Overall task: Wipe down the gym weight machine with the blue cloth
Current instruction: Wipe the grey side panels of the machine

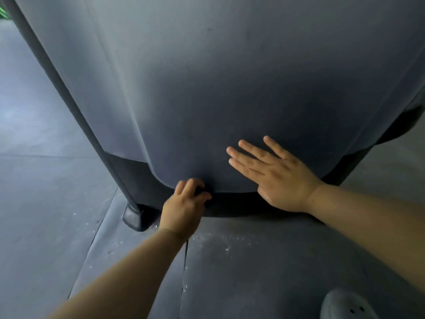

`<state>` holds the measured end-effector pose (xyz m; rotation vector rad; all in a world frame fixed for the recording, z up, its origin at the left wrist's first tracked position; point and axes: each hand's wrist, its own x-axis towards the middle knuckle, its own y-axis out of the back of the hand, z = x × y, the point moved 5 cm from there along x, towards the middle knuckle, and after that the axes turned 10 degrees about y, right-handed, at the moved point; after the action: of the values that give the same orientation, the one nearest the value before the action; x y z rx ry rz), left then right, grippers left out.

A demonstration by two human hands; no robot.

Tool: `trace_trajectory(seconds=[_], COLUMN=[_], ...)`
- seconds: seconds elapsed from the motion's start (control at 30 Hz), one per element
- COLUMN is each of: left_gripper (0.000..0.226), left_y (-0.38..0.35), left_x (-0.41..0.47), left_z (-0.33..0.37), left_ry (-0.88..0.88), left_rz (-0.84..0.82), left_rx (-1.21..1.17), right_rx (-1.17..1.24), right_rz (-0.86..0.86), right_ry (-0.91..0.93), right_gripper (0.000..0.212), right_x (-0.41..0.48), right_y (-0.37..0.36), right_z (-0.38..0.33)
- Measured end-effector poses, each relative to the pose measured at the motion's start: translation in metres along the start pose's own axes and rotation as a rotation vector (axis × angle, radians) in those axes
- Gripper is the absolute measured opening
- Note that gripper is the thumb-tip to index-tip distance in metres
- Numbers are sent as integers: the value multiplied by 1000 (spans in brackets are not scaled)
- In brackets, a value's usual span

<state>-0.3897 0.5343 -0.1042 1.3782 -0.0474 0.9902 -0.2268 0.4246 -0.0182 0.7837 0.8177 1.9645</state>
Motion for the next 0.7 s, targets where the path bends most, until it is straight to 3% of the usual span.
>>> trace_trajectory(seconds=[0.1,0.13,0.2,0.3,0.4,0.47,0.57,0.63,0.7], left_gripper=[17,9,21,16,18,14,12,12,17], left_y=[-17,-12,9,50,69,58,11,-10,-6], left_x=[-13,-10,3,34,60,58,23,-4,-12], left_z=[-11,-8,13,55,72,72,65,49,36], left_ry=[91,120,182,191,177,154,123,208,342], left_rz=[-45,14,166,391,497,483,281,166,186], left_rx=[-5,-41,-137,-227,-242,-191,-89,-89,-94], right_rx=[-2,-1,0,-6,-35,-23,-3,5,3], right_rz=[13,14,14,-32,-64,-64,-67,-57,-47], right_ry=[64,76,83,93,123,116,35,-19,-44], right_gripper=[65,64,64,64,65,66,69,70,71], right_x=[-7,-10,-17,-29,-34,-33,-35,-43,-53], right_y=[4,6,11,16,19,20,19,19,23], right_z=[12,16,26,36,44,46,41,41,49])
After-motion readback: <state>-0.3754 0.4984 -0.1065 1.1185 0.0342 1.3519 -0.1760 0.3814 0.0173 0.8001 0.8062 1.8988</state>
